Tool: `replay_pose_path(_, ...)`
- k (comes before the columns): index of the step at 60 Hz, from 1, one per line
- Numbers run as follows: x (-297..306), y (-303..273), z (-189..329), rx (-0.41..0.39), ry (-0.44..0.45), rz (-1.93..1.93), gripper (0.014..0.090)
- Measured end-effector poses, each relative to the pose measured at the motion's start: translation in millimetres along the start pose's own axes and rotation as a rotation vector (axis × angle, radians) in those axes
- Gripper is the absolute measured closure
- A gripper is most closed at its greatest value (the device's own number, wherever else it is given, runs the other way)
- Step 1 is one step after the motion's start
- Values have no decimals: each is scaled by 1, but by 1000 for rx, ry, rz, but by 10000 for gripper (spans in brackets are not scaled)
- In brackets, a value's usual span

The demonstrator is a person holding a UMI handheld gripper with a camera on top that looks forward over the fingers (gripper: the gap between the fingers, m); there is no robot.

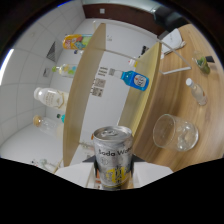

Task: Make me a cup of Mojito.

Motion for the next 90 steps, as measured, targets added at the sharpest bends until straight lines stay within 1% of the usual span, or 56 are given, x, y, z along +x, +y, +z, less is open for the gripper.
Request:
replay_pose_path(12, -4, -12, 0, 8, -89, 465, 535)
replay_pose_path(22, -16, -24, -2, 3, -184, 749, 536)
replay_pose_path(32, -19, -32, -4, 15, -203, 847, 539)
replay_pose_path(37, -19, -32, -5, 22, -176, 738, 533)
replay_pose_path(45, -26, -32, -8, 45, -113, 420, 533)
replay_pose_path(58, -57, -33, -13, 130, -57, -406, 531)
replay_pose_path(64, -53, -19, -4, 146, -24, -711, 532)
replay_pose_path(70, -30, 0, 7, 111, 6, -879, 532)
replay_pose_path(77, 8, 20, 20, 69, 65, -1033, 531)
replay_pose_path(90, 70, 44, 38, -17, 134, -1142, 532)
